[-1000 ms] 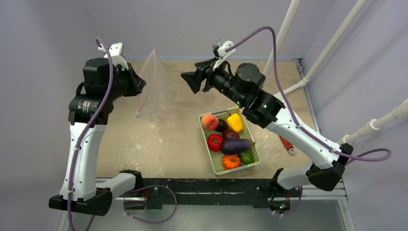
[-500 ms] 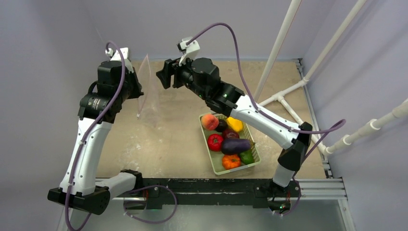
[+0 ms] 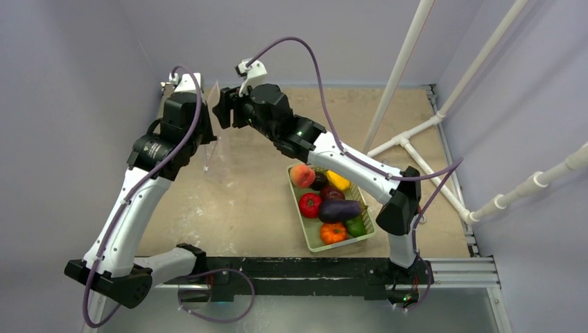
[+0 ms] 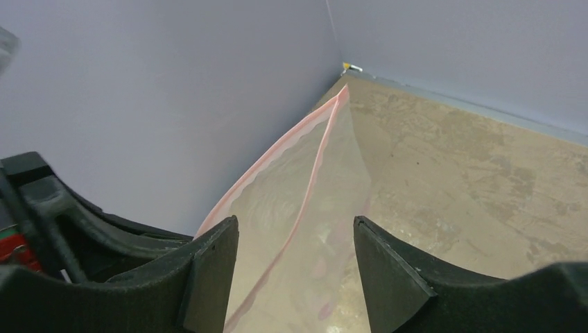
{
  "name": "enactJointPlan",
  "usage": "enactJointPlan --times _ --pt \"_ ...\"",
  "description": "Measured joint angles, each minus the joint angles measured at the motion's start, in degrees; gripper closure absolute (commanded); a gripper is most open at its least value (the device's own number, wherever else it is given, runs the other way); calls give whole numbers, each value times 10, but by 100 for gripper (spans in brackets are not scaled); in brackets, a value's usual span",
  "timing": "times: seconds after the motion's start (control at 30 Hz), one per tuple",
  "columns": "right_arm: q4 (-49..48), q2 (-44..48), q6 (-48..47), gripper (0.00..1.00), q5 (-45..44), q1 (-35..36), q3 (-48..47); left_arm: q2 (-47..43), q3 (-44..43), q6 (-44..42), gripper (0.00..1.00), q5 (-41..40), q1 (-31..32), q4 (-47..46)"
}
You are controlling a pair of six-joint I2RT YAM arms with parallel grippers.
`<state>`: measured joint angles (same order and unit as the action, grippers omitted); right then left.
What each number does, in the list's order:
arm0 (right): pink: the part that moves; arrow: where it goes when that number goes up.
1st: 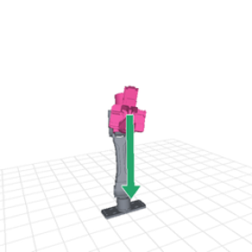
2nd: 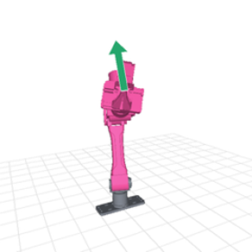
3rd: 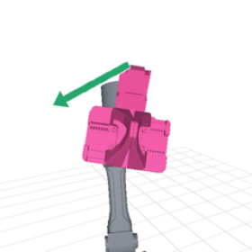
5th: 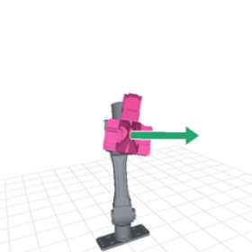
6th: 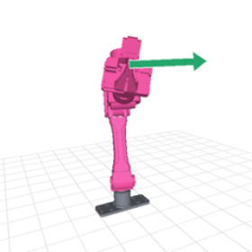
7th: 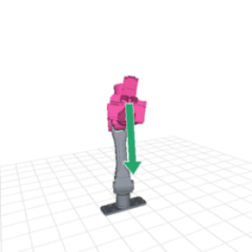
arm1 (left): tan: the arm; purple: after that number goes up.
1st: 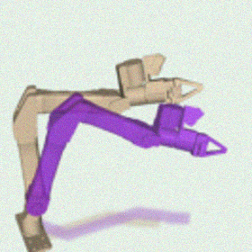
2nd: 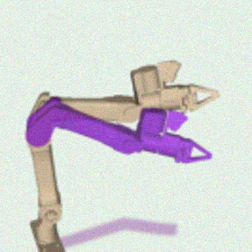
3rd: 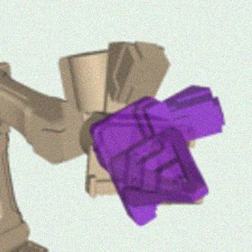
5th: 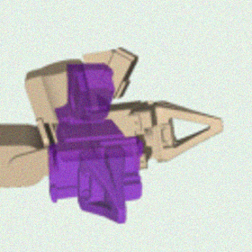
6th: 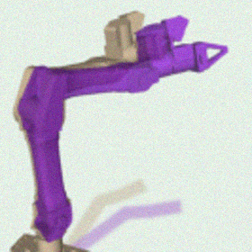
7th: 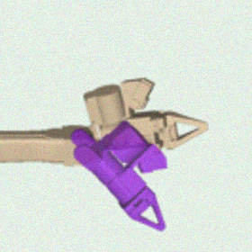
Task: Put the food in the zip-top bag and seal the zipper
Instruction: Open the zipper of the food storage bag.
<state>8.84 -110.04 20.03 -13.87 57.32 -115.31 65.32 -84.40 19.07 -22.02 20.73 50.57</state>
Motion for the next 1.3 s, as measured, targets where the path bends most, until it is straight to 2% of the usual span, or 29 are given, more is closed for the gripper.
enactJointPlan --times 0.13,0.2,0.4,0.47,0.53,0.57,0.87,1.3 --pt "8 -19 2 40 0 0 -1 11 7 10 100 -39 32 -4" --pt "10 -26 3 45 -1 0 2 16 13 14 100 -54 45 -5" --pt "4 -24 12 69 -3 0 63 22 28 23 100 -98 78 -10" --pt "5 -22 16 81 -7 0 91 24 32 24 100 -110 85 -16" --pt "5 -21 21 96 -12 0 121 25 37 24 100 -124 90 -17" --pt "5 -20 24 100 -15 0 136 26 40 24 100 -128 91 -17" --pt "-49 44 66 100 -21 -19 309 29 63 24 100 -155 98 -22" --pt "-181 31 130 100 -14 -46 412 16 139 23 100 -170 110 -50"
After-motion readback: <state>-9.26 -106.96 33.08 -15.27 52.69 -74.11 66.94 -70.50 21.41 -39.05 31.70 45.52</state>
